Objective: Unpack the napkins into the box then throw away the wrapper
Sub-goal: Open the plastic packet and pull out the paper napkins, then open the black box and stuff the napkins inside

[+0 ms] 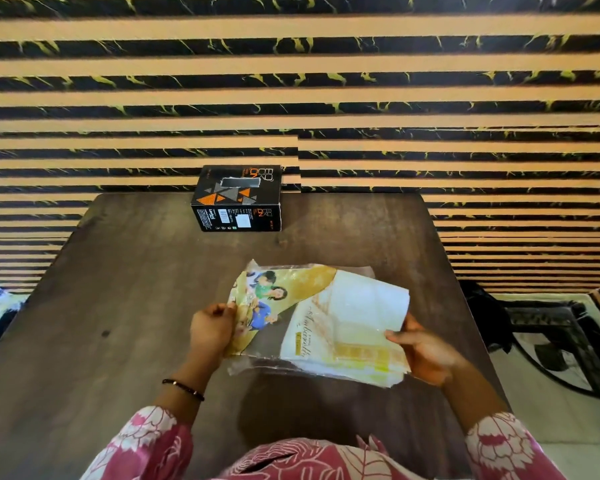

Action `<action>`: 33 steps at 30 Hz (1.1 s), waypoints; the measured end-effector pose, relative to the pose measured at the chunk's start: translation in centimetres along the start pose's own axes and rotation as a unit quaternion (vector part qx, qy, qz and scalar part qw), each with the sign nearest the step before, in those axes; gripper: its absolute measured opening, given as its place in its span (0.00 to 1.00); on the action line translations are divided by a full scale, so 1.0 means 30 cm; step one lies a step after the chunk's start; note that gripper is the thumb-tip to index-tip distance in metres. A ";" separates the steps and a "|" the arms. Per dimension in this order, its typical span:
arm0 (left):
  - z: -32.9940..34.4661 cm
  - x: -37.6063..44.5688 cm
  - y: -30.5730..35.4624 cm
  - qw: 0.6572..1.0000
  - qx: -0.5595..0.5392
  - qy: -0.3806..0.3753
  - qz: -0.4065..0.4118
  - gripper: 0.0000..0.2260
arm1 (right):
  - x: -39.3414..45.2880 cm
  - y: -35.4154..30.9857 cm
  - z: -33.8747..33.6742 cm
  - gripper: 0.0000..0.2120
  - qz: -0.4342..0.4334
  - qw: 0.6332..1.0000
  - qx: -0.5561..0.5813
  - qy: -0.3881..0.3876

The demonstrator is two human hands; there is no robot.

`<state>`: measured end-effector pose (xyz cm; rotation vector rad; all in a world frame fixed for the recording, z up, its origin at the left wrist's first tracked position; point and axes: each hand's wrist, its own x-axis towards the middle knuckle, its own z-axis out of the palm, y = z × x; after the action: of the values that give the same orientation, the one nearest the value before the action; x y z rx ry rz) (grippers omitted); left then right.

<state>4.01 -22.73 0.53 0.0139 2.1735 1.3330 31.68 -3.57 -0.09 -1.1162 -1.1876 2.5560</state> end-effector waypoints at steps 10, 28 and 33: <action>0.127 -0.099 0.046 0.805 0.397 -0.166 0.409 0.28 | -0.023 -0.008 -0.048 0.29 0.029 0.997 -0.068 0.033; 0.153 -0.097 -0.035 0.805 0.569 -0.118 0.123 0.39 | -0.121 0.057 -0.150 0.25 -0.121 0.957 0.202 0.169; 0.176 0.014 -0.131 0.803 0.586 -0.089 0.063 0.42 | -0.080 0.135 -0.100 0.20 -0.175 0.904 0.317 0.229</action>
<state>7.31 -20.29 -4.63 0.7287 2.4807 -0.1582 36.18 -5.41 -2.82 -1.1102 -0.3491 1.9980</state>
